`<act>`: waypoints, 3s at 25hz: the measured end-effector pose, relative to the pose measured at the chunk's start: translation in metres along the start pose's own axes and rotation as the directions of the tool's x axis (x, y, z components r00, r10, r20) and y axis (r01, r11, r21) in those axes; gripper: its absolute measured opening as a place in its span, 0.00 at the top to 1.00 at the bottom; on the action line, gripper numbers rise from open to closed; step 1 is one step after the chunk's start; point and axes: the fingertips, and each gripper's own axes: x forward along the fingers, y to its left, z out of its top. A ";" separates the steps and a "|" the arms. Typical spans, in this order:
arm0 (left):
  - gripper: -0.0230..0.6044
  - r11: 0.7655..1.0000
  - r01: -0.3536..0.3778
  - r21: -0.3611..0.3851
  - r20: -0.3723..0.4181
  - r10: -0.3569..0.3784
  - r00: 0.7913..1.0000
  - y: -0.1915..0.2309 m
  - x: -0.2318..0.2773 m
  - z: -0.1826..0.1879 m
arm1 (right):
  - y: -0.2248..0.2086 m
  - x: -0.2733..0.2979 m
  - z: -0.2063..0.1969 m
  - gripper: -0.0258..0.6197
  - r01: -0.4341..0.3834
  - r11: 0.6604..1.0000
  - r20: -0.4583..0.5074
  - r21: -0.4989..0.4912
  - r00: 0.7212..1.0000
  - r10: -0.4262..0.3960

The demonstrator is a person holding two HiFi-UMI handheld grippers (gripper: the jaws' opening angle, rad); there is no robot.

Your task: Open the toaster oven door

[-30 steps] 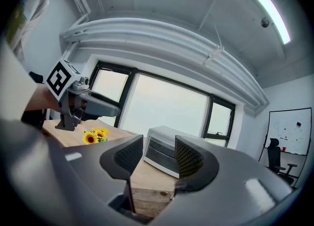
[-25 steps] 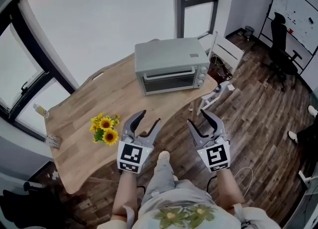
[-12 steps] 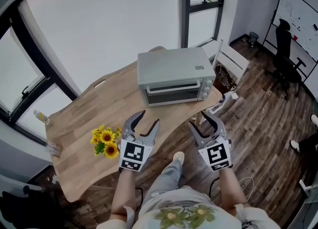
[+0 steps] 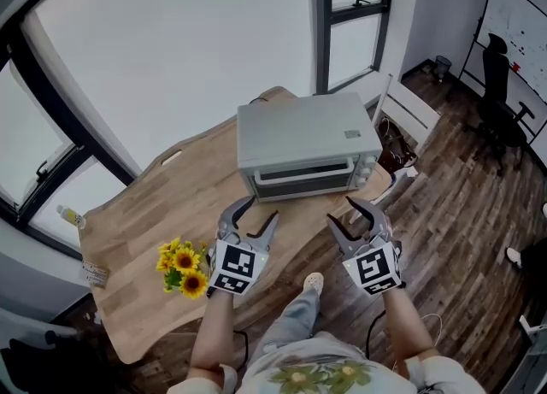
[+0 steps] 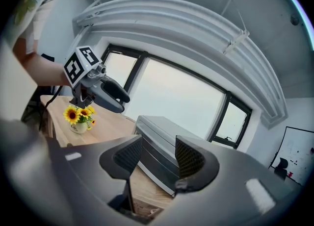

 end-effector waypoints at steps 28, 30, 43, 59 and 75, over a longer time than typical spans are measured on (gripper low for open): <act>0.61 0.979 0.149 0.142 -0.278 -0.105 0.955 0.014 0.119 -0.078 | -0.039 0.120 -0.082 0.65 -0.194 0.968 -0.256 -0.158 0.955 0.150; 0.61 0.975 0.159 0.152 -0.294 -0.110 0.950 0.013 0.122 -0.082 | -0.039 0.124 -0.088 0.65 -0.201 0.960 -0.290 -0.194 0.947 0.140; 0.68 0.991 0.086 0.104 -0.245 -0.058 0.968 0.016 0.120 -0.085 | -0.038 0.125 -0.104 0.71 -0.118 0.939 -0.321 -0.323 0.947 0.008; 0.68 0.995 0.065 0.075 -0.213 -0.048 0.976 -0.007 0.100 -0.093 | -0.020 0.102 -0.113 0.72 -0.078 0.948 -0.318 -0.308 0.948 -0.025; 0.69 0.996 0.041 0.080 -0.211 -0.023 0.977 -0.016 0.094 -0.098 | -0.013 0.095 -0.118 0.72 -0.061 0.948 -0.309 -0.311 0.950 -0.040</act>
